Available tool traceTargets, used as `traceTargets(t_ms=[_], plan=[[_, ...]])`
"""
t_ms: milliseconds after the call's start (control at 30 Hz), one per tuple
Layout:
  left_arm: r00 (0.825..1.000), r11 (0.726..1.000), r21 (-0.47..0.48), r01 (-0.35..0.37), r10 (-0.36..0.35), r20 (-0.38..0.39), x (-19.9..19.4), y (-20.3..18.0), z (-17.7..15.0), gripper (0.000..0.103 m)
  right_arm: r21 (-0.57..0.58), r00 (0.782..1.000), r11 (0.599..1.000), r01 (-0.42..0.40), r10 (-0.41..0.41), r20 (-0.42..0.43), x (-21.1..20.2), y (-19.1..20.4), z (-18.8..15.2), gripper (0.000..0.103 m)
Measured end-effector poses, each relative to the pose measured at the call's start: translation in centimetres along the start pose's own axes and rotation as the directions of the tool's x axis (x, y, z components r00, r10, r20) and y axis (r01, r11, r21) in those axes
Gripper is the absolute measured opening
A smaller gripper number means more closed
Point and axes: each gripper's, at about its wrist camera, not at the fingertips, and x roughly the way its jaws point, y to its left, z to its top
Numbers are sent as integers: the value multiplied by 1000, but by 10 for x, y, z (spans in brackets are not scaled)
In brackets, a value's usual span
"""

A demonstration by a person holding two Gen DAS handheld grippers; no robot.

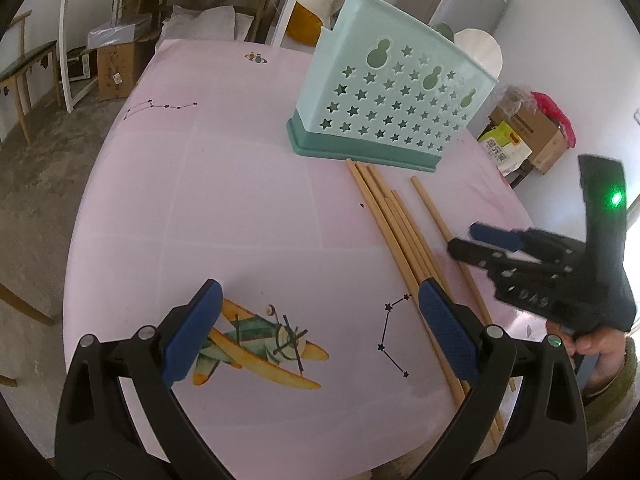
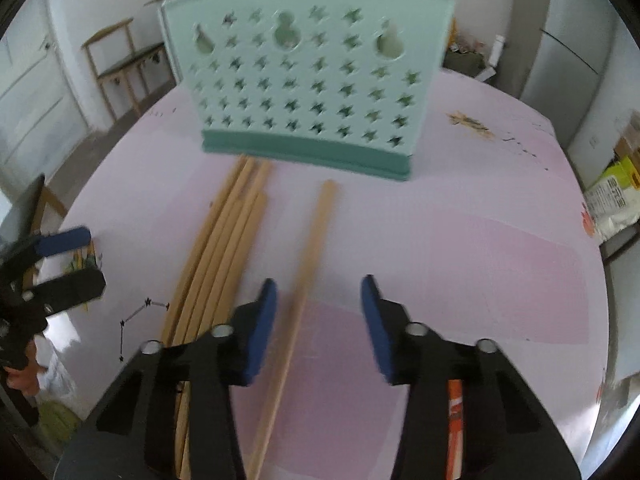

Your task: Organize utensils

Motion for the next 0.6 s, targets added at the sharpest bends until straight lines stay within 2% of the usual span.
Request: traceTargets(t_ms=[133,167,267,367,467,600], plan=[[999,999,25,-43,43,18,-5,-3,1,94,25,999,999,-34,34,8,-1,-4,-2,10],[999,999,34,-42,41,29,-7,-4,2,94,36,999,999,-32,31,12,-1,-7,-4,9],[998,997,72,6,-10,58,-12,-16,8,79,76,999,997,-32,30,24,-4,-18,-7,8],[998,994,103,47,-51,33,-6,-31,15,62,113,998,993,-45,41,37,-6,-28,-12,7],[998,989,132,64,-65,3,5,-45,19,48,128,998,990,-55,49,49,-6,-33,-15,7],[998,985,164,45,-39,-40,21,-60,22,29,123,997,991,-56,49,61,-6,-37,-17,7]])
